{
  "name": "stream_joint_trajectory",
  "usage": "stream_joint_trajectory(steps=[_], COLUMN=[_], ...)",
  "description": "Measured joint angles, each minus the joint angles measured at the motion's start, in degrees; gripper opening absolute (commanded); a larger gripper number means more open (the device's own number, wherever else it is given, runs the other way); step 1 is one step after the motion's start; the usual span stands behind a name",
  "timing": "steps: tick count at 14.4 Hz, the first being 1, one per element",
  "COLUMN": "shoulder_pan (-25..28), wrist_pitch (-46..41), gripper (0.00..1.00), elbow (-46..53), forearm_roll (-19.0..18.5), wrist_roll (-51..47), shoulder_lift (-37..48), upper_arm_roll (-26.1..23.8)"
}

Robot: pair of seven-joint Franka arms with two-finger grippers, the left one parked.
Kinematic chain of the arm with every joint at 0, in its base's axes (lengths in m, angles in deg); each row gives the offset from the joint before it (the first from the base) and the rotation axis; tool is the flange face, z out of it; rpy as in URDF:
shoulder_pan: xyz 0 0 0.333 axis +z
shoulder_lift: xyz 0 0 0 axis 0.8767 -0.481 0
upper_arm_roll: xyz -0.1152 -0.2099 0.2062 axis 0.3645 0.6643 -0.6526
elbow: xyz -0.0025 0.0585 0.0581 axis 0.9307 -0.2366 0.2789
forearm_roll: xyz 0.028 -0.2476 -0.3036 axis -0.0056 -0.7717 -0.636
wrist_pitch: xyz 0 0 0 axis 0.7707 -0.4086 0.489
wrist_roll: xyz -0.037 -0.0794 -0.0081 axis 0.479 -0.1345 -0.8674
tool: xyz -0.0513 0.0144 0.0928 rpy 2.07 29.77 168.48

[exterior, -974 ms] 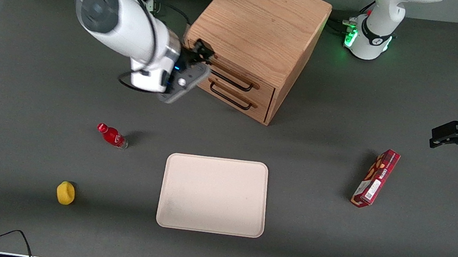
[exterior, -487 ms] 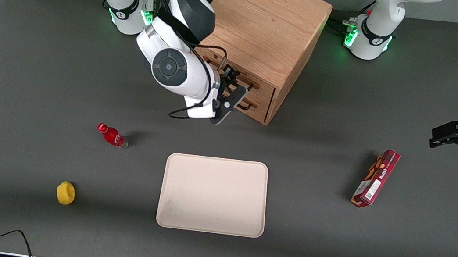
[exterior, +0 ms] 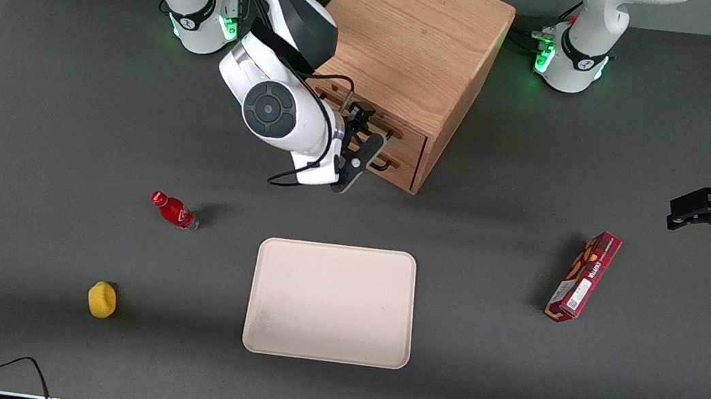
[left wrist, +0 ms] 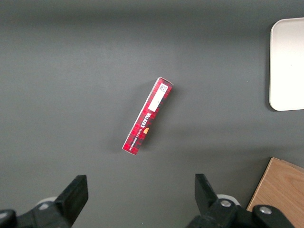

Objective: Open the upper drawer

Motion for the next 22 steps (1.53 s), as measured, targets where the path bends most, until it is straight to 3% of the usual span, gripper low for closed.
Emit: stream_joint_trajectory(steps=[18,22], shoulder_pan=[-0.62,-0.89], wrist_pitch=[-0.20,-0.19], gripper=[1.00,1.00], elbow=[-0.82,2.00], forearm_roll=[1.07,-3.15], wrist_roll=[2.43,2.60], shoulder_lift=[-1.10,-2.41], upper_arm_roll=[-0.16,0.10])
